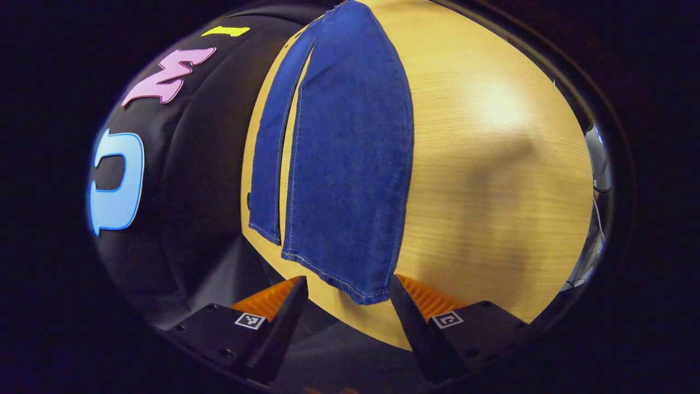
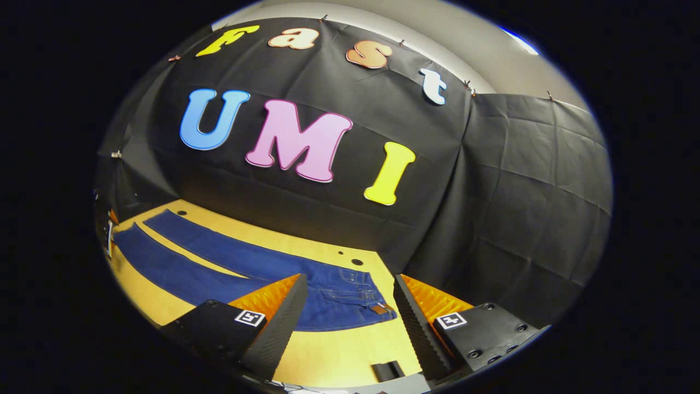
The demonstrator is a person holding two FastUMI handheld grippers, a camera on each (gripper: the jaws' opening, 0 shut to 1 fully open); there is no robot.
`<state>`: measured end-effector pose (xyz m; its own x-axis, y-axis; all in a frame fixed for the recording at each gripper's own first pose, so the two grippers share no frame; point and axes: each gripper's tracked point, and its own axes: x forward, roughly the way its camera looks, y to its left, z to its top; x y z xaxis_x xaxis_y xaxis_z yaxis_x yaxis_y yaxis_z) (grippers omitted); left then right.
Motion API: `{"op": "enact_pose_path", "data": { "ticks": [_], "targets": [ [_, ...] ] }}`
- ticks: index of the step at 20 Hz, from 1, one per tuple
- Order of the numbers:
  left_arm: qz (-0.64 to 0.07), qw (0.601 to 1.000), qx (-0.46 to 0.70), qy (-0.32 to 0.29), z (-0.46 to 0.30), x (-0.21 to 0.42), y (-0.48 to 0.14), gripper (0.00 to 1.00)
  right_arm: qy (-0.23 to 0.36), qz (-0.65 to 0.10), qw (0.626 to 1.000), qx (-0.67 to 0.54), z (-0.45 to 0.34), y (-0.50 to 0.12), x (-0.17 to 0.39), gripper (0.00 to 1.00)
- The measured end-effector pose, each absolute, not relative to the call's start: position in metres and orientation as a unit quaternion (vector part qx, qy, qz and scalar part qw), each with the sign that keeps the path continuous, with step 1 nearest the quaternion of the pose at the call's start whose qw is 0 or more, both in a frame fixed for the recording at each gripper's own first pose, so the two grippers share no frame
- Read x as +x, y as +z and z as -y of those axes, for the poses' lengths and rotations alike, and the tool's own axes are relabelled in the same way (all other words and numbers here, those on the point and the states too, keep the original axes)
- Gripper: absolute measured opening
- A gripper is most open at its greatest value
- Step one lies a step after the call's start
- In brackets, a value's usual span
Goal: Grasp the waist and the cuffs of the jeans and fold them to make the two legs overlap; first hold the waist and fold one-third of the jeans toward the cuffs, then hold the cuffs and fold the remaining one-third in the same direction to finish folding.
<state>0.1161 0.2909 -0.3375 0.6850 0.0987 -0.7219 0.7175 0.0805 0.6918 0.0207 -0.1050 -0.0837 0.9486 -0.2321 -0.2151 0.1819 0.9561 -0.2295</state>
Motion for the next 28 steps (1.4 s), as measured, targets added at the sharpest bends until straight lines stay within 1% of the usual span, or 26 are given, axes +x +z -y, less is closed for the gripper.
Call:
{"op": "enact_pose_path", "data": {
  "ticks": [1, 2, 3, 4, 5, 6, 7, 8, 9, 10, 11, 12, 14, 16, 19, 21, 24, 26, 28],
  "targets": [
    [-0.320, 0.662, 0.637, -0.234, -0.291, 0.124, -0.337, 0.93, -0.108, -0.126, 0.981, -0.103, 0.112, -0.087, 0.025, 0.97],
    [-0.322, 0.660, 0.636, -0.236, -0.291, 0.131, -0.337, 0.89, -0.112, -0.129, 0.980, -0.106, 0.119, -0.089, 0.030, 0.97],
    [-0.330, 0.659, 0.632, -0.240, -0.290, 0.137, -0.339, 0.89, -0.118, -0.130, 0.978, -0.111, 0.127, -0.090, 0.036, 0.97],
    [-0.337, 0.659, 0.628, -0.243, -0.291, 0.141, -0.342, 0.88, -0.123, -0.129, 0.977, -0.117, 0.136, -0.091, 0.042, 0.97],
    [-0.342, 0.657, 0.627, -0.242, -0.292, 0.147, -0.343, 0.84, -0.127, -0.127, 0.976, -0.125, 0.143, -0.092, 0.048, 0.98],
    [-0.348, 0.654, 0.628, -0.240, -0.291, 0.152, -0.345, 0.76, -0.127, -0.128, 0.974, -0.135, 0.150, -0.095, 0.055, 0.97],
    [-0.352, 0.653, 0.629, -0.233, -0.293, 0.157, -0.347, 0.71, -0.127, -0.126, 0.972, -0.150, 0.157, -0.097, 0.063, 0.97],
    [-0.358, 0.650, 0.631, -0.227, -0.295, 0.156, -0.347, 0.59, -0.125, -0.124, 0.970, -0.167, 0.164, -0.098, 0.071, 0.97],
    [-0.359, 0.648, 0.633, -0.223, -0.293, 0.154, -0.347, 0.51, -0.120, -0.120, 0.968, -0.183, 0.171, -0.100, 0.081, 0.97],
    [-0.361, 0.647, 0.633, -0.224, -0.291, 0.157, -0.353, 0.36, -0.117, -0.120, 0.966, -0.197, 0.180, -0.102, 0.090, 0.98],
    [-0.359, 0.648, 0.635, -0.220, -0.291, 0.158, -0.355, 0.29, -0.111, -0.119, 0.964, -0.211, 0.186, -0.106, 0.100, 0.97],
    [-0.359, 0.648, 0.638, -0.212, -0.293, 0.159, -0.355, 0.19, -0.108, -0.123, 0.961, -0.223, 0.195, -0.110, 0.110, 0.97],
    [-0.359, 0.650, 0.637, -0.206, -0.291, 0.160, -0.354, 0.16, -0.100, -0.133, 0.958, -0.233, 0.212, -0.121, 0.125, 0.97],
    [-0.373, 0.660, 0.618, -0.207, -0.290, 0.158, -0.354, 0.15, -0.092, -0.150, 0.953, -0.248, 0.229, -0.134, 0.137, 0.97],
    [-0.399, 0.682, 0.576, -0.211, -0.288, 0.158, -0.354, 0.10, -0.085, -0.177, 0.928, -0.317, 0.262, -0.153, 0.153, 0.96],
    [-0.405, 0.684, 0.567, -0.217, -0.287, 0.157, -0.353, 0.08, -0.067, -0.193, 0.911, -0.358, 0.276, -0.167, 0.159, 0.97],
    [-0.411, 0.682, 0.564, -0.218, -0.288, 0.158, -0.354, 0.07, -0.008, -0.237, 0.885, -0.400, 0.285, -0.207, 0.163, 0.97],
    [-0.409, 0.679, 0.570, -0.216, -0.288, 0.158, -0.353, 0.07, 0.034, -0.261, 0.857, -0.443, 0.291, -0.233, 0.164, 0.97],
    [-0.406, 0.679, 0.572, -0.216, -0.287, 0.157, -0.352, 0.07, 0.091, -0.279, 0.823, -0.487, 0.288, -0.260, 0.161, 0.97]
  ]
}}
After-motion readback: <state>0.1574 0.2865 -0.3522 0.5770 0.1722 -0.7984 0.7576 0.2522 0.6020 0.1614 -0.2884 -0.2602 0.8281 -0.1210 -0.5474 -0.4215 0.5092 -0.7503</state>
